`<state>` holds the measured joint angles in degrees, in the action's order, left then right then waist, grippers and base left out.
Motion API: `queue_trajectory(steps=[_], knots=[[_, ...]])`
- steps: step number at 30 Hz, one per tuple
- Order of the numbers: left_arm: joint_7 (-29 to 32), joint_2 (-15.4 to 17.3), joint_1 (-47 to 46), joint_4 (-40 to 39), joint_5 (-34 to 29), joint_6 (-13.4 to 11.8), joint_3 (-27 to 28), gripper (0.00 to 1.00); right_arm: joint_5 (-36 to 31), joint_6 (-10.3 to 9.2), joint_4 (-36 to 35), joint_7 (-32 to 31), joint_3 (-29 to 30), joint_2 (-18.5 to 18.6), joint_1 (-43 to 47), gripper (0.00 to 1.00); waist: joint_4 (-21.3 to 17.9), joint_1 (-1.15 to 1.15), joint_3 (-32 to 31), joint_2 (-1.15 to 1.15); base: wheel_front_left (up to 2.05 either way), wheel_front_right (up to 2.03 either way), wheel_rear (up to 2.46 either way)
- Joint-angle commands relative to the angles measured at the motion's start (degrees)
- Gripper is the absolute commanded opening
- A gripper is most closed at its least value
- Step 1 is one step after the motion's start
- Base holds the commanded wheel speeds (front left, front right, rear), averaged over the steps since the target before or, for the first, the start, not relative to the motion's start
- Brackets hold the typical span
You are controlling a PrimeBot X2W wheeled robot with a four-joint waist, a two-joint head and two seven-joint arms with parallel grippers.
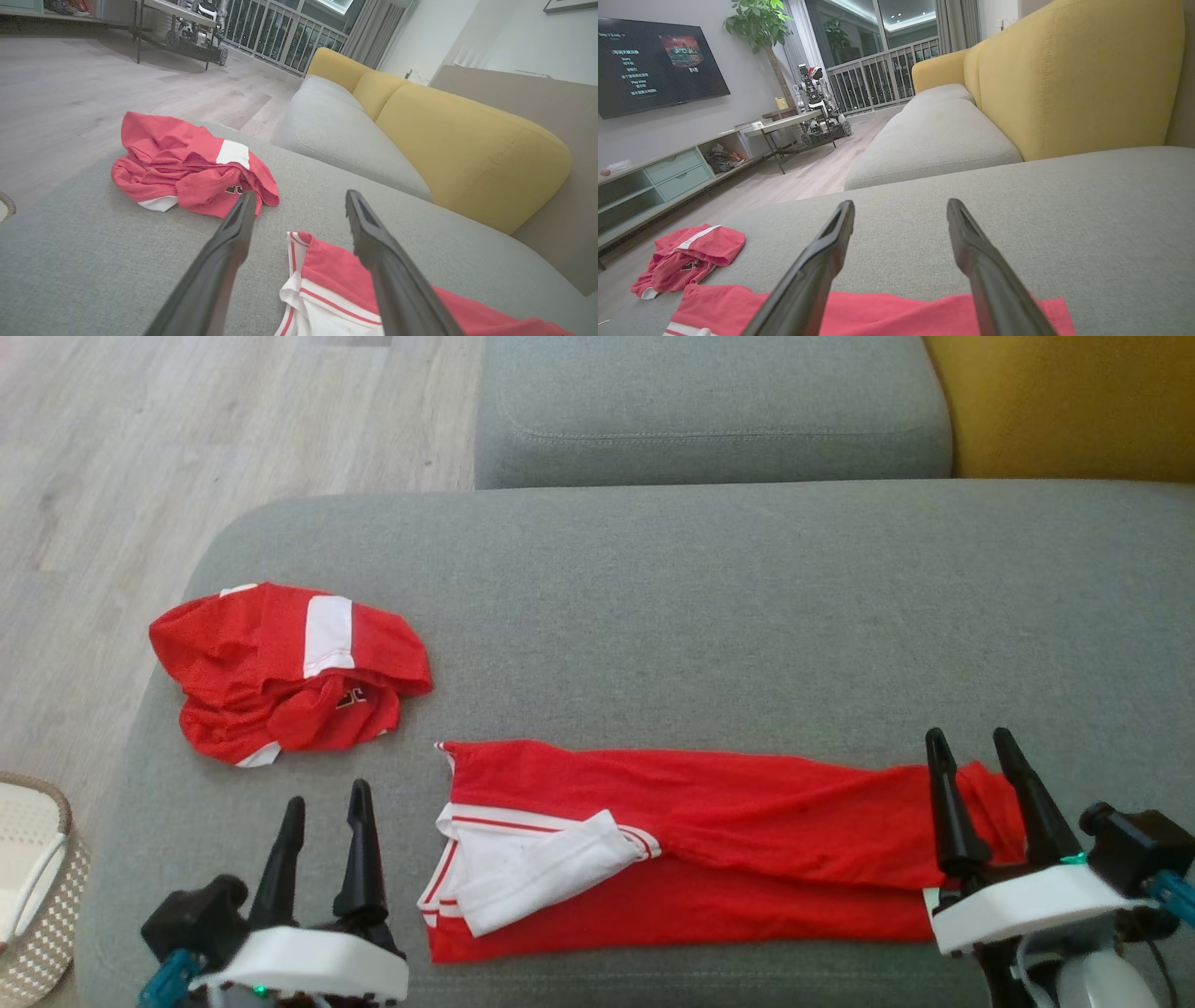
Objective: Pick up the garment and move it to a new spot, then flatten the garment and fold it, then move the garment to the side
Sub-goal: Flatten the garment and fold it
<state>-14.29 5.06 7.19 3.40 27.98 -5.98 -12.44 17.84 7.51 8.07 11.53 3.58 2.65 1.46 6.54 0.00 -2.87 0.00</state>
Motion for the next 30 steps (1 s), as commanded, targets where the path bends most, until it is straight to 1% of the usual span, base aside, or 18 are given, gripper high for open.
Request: queue_trajectory(steps=[1,4,9,12,16,17,20,24,25,30], knots=[[-0.70,-0.42,-2.25,-2.12,-1.39,1.03,3.13,1.00,0.36,-0.02,-1.50,0.78,-1.35,0.24,-1.72,1.00,0.02,0.00,-0.09,0.00,0.00,0.00,0.00],[-0.70,-1.54,-1.38,-1.55,-4.08,3.62,4.31,1.00,-0.25,-0.02,-0.61,1.13,-1.62,0.23,-1.77,1.00,-0.12,0.00,-0.20,0.00,0.00,0.00,0.00],[-0.70,-2.11,-1.13,-0.57,-5.57,5.74,6.09,1.00,-0.53,-0.02,0.42,1.32,-1.31,0.23,-1.95,1.00,-0.15,0.00,-0.15,0.00,0.00,0.00,0.00],[-0.70,-2.15,-1.36,-0.13,-4.83,5.84,5.92,1.00,-0.32,-0.02,1.79,0.72,-0.53,0.23,-1.88,1.00,-0.08,0.00,0.13,0.00,0.00,0.00,0.00],[-0.71,-2.16,-1.66,0.58,-4.34,5.88,5.08,1.00,-0.76,-0.02,5.85,-1.74,2.36,0.23,-2.45,1.00,-0.11,0.00,1.07,0.00,0.00,0.00,0.00],[-0.71,-2.16,-1.66,0.58,-4.34,5.88,5.08,1.00,-0.76,-0.02,5.85,-1.74,2.36,0.23,-2.45,1.00,-0.11,0.00,1.07,0.00,0.00,0.00,0.00],[-0.71,-2.17,-1.92,1.16,-4.29,6.05,3.94,1.00,-1.85,-0.02,9.85,-3.91,6.18,0.23,-3.95,1.00,-0.15,0.00,2.13,0.00,0.00,0.00,0.00],[-0.71,-2.17,-3.08,1.96,-4.37,6.28,2.68,1.00,-4.60,-0.02,14.44,-6.84,10.76,0.23,-7.13,1.00,-0.10,0.00,4.26,0.00,0.00,0.00,0.00],[-0.71,-2.17,-3.76,2.00,-4.37,6.31,2.41,1.00,-6.16,-0.02,16.09,-8.27,12.26,0.23,-8.81,1.00,-0.20,0.00,5.44,0.00,0.00,0.00,0.00],[-0.71,-2.18,-4.74,1.62,-4.44,6.38,2.14,1.00,-9.72,-0.02,18.76,-10.76,15.54,0.23,-11.97,1.00,0.16,0.00,7.79,0.00,0.00,0.00,0.00]])
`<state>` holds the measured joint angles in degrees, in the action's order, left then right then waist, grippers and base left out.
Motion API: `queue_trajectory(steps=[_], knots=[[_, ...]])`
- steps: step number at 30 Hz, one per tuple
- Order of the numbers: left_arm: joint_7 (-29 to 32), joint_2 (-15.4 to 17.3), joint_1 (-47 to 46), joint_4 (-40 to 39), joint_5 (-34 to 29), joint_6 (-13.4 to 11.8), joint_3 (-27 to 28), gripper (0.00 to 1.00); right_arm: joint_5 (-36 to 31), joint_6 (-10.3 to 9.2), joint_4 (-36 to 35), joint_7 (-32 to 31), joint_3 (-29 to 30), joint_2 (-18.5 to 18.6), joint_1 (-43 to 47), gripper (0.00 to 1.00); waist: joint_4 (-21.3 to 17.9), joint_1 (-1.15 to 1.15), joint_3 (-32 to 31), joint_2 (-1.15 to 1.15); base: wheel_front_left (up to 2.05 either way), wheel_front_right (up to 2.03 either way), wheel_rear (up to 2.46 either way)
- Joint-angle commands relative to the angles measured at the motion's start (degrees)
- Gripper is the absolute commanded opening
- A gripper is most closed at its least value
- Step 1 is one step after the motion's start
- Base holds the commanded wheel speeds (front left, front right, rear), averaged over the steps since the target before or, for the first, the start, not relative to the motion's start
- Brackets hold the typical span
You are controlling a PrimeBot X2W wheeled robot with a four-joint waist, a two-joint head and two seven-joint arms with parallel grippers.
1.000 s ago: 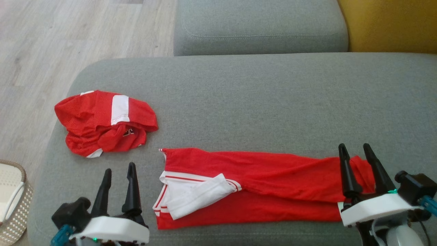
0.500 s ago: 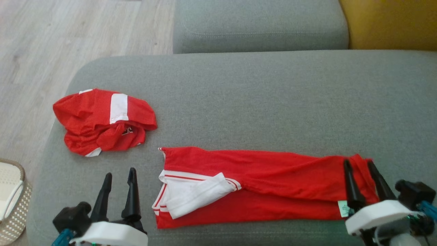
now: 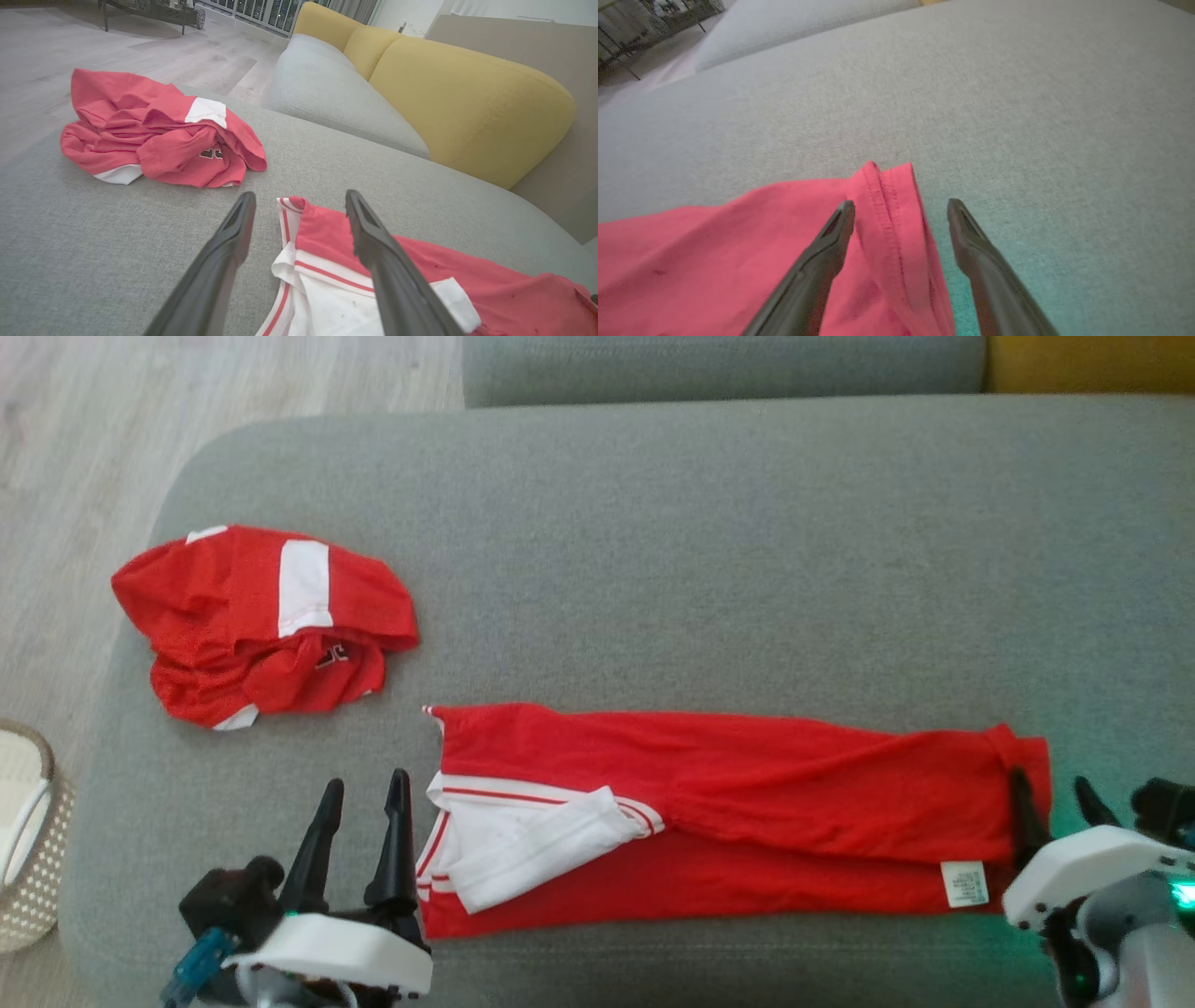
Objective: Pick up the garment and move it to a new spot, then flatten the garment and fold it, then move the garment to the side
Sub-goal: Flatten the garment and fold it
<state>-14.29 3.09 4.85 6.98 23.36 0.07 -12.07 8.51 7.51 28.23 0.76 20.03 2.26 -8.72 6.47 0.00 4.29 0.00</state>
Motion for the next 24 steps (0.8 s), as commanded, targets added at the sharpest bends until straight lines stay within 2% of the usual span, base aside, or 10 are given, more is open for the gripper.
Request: queue_trajectory(steps=[1,7,24], knots=[[-0.71,-0.21,-2.64,-1.94,0.09,0.41,1.72,1.00,-1.19,-0.02,-0.80,-0.56,-0.07,0.62,-2.25,1.00,0.34,0.00,1.01,0.00,0.00,0.00,0.00],[-0.71,-0.21,-3.97,-1.79,-0.02,0.62,1.64,1.00,-4.01,-0.02,2.33,-3.19,3.15,0.62,-4.39,1.00,0.92,0.00,2.36,0.00,0.00,0.00,0.00],[-0.71,-0.21,-5.13,-1.57,-0.25,0.51,1.46,1.00,0.74,-0.02,8.95,-7.17,-1.04,0.62,-5.55,1.00,1.19,0.00,3.01,0.00,0.00,0.00,0.00]])
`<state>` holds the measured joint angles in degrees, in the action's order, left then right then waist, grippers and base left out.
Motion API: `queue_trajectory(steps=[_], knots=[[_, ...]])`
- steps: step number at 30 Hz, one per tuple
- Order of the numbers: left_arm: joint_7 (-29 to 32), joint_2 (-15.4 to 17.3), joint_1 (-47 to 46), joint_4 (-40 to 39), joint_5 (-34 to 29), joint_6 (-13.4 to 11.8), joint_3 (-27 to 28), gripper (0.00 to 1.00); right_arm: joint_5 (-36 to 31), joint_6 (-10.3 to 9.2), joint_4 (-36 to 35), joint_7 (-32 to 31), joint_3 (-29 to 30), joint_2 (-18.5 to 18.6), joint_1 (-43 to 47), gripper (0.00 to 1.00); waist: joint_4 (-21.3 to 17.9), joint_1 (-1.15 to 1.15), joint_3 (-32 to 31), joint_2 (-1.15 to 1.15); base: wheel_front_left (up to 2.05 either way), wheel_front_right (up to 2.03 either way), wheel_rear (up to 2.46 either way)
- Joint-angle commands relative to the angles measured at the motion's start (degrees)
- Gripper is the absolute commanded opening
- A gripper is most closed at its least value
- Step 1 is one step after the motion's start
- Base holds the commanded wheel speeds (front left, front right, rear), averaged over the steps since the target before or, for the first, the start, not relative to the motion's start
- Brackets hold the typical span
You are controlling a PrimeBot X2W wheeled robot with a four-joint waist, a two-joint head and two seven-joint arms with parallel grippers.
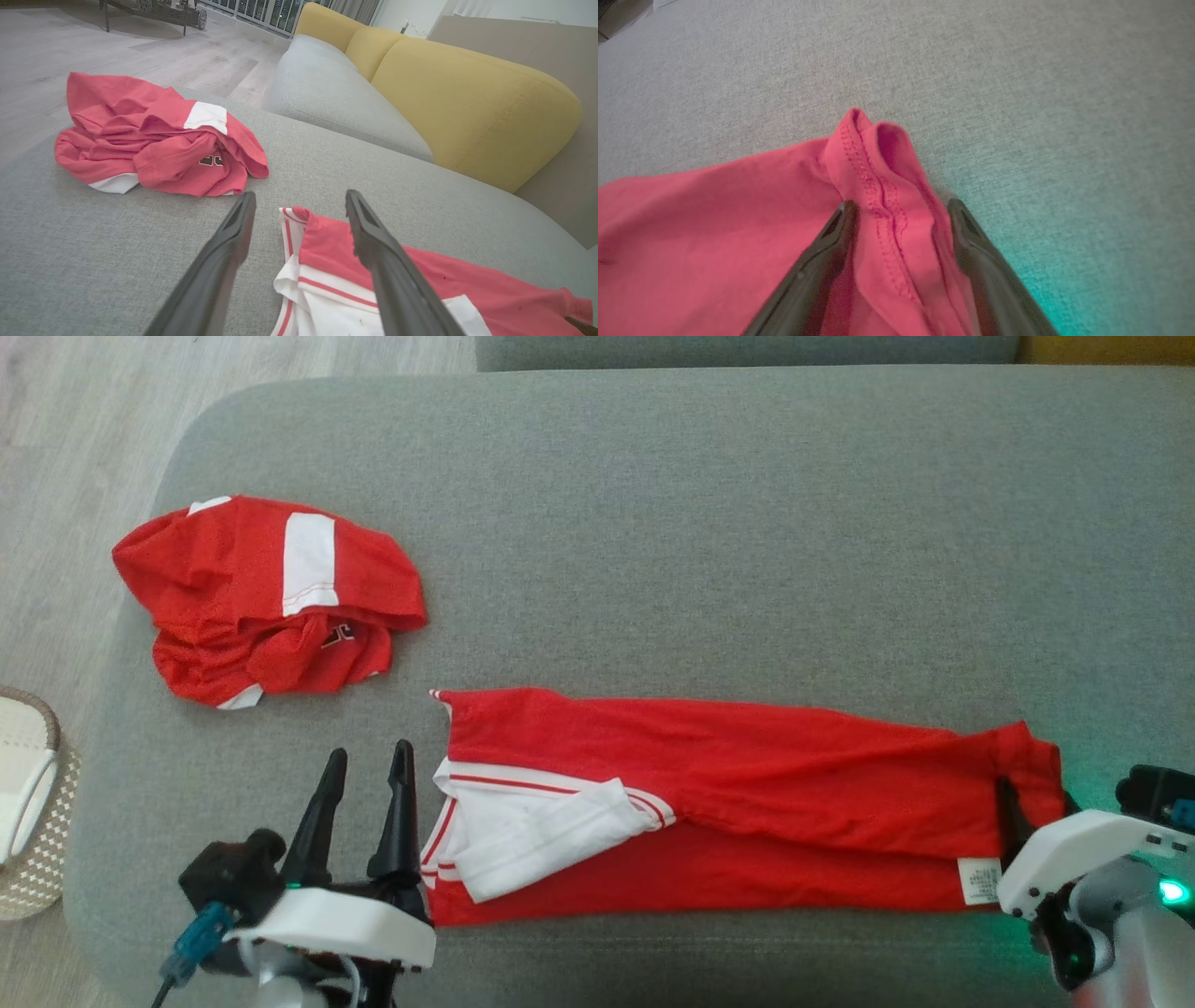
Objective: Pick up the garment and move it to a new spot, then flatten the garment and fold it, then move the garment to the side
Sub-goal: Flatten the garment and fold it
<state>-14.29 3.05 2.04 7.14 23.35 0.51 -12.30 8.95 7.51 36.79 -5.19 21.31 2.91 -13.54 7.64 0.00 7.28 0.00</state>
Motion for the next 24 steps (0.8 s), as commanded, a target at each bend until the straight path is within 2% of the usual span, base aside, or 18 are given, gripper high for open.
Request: queue_trajectory(steps=[1,2,3,11,17,24], knots=[[-0.71,-0.17,-2.37,-1.74,-0.26,0.09,1.72,1.00,0.74,-0.02,0.71,-1.44,-2.51,-0.03,-0.79,0.77,0.05,0.00,-0.01,0.00,0.00,0.00,0.00],[-0.71,-0.17,-2.40,-1.76,-0.29,0.10,1.78,1.00,1.07,-0.02,0.97,-1.56,-2.67,-0.03,-0.83,0.10,0.08,0.00,-0.05,0.00,0.00,0.00,0.00],[-0.71,-0.17,-2.42,-1.77,-0.32,0.11,1.84,1.00,1.38,-0.02,1.25,-1.73,-3.00,-0.03,-0.83,0.00,0.11,0.00,-0.10,0.00,0.00,0.00,0.00],[-0.71,-0.17,-2.09,-1.79,-0.66,0.25,2.53,1.00,0.89,-0.02,1.15,-0.81,-2.24,-0.03,-1.24,0.00,0.11,0.00,-0.82,0.00,0.00,0.00,0.00],[-0.71,-0.17,-1.44,-1.65,-0.80,0.38,2.78,1.00,-3.19,-0.02,-1.81,-1.12,0.26,-0.03,-2.71,0.00,-0.01,0.00,-2.15,0.00,0.00,0.00,0.00],[-0.71,-0.17,-0.59,-1.75,-0.51,0.27,2.26,1.00,-9.77,-0.02,-7.11,-4.40,6.20,-0.03,-4.47,0.00,0.24,0.00,-3.47,0.00,0.00,0.00,0.00]])
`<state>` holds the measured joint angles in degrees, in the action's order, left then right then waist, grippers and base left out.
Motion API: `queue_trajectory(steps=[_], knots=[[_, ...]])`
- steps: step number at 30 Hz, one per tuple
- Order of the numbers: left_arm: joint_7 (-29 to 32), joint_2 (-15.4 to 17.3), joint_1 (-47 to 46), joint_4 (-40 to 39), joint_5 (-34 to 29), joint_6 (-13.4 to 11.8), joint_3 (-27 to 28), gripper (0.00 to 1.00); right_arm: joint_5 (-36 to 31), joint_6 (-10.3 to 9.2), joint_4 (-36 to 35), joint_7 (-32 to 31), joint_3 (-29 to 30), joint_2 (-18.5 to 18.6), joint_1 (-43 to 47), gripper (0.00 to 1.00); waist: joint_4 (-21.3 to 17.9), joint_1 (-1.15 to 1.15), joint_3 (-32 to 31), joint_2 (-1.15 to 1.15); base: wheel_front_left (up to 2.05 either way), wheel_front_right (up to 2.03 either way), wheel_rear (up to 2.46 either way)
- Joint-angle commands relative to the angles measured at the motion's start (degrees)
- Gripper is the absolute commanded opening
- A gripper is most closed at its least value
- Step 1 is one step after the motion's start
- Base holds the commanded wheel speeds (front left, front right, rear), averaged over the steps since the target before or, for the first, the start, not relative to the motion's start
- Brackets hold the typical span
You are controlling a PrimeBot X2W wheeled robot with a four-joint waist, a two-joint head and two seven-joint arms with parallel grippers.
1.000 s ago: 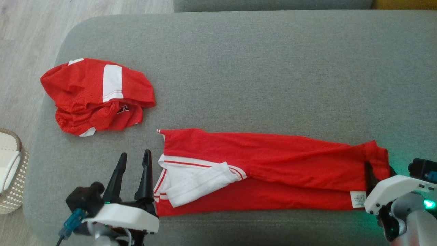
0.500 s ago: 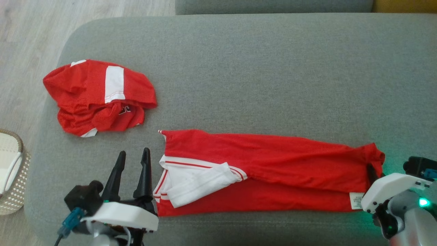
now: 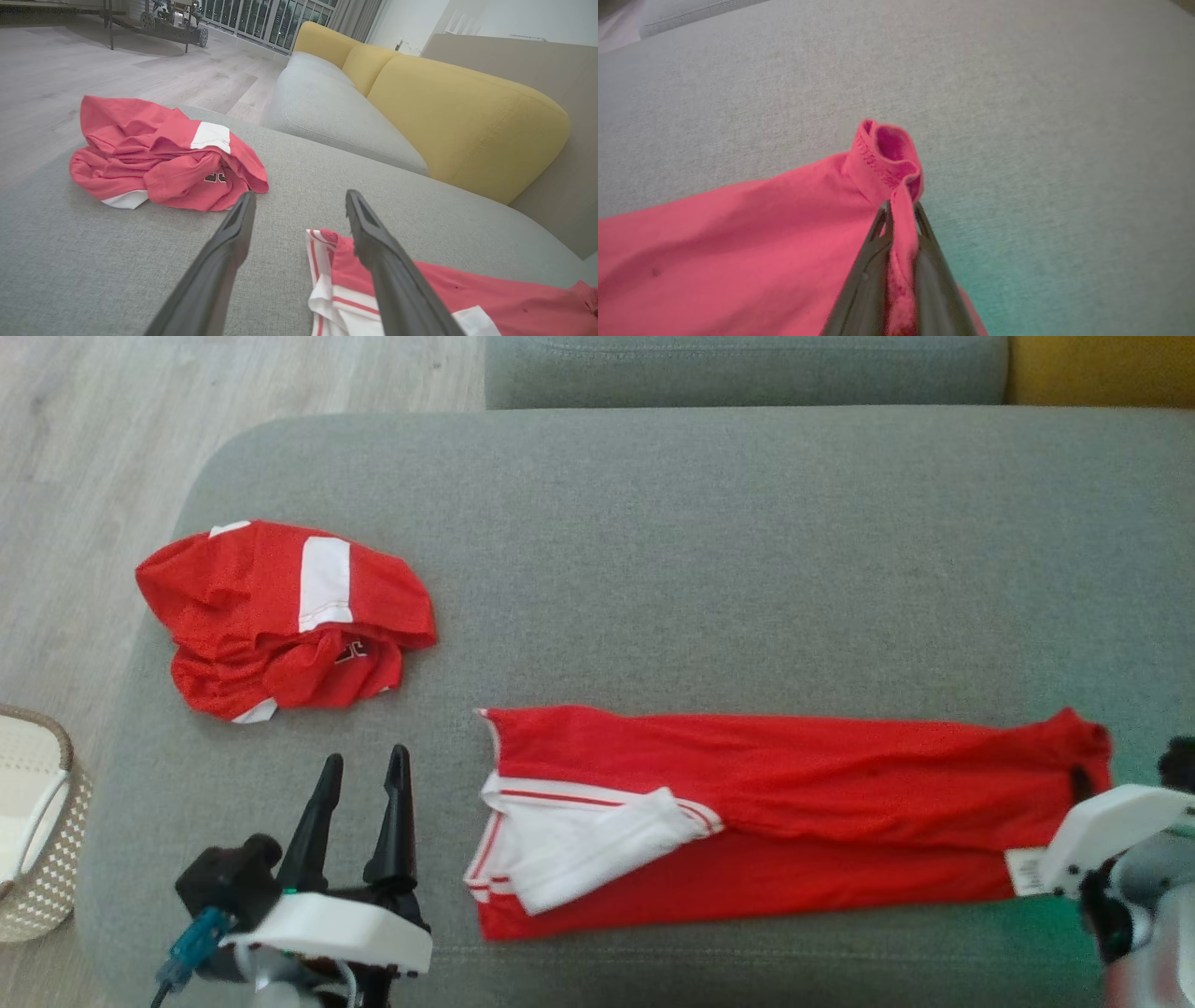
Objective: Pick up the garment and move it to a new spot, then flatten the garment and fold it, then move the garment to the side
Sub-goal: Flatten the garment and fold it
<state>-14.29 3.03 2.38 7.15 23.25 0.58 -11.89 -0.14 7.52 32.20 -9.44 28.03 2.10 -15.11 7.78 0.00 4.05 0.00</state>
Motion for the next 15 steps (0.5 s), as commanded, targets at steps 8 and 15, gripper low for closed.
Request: queue_trajectory(steps=[8,15], knots=[[-0.71,-0.15,-0.02,-1.73,-0.08,0.06,1.88,1.00,-10.16,-0.03,-8.65,-4.31,6.92,0.77,-4.23,0.00,0.57,0.00,-1.74,0.00,0.00,0.00,0.00],[-0.71,-0.15,0.67,-1.92,0.47,-0.11,2.19,1.00,-9.15,-0.03,-8.62,-7.76,3.98,0.77,-3.87,0.00,0.49,0.00,-3.63,0.00,0.00,0.00,0.00]])
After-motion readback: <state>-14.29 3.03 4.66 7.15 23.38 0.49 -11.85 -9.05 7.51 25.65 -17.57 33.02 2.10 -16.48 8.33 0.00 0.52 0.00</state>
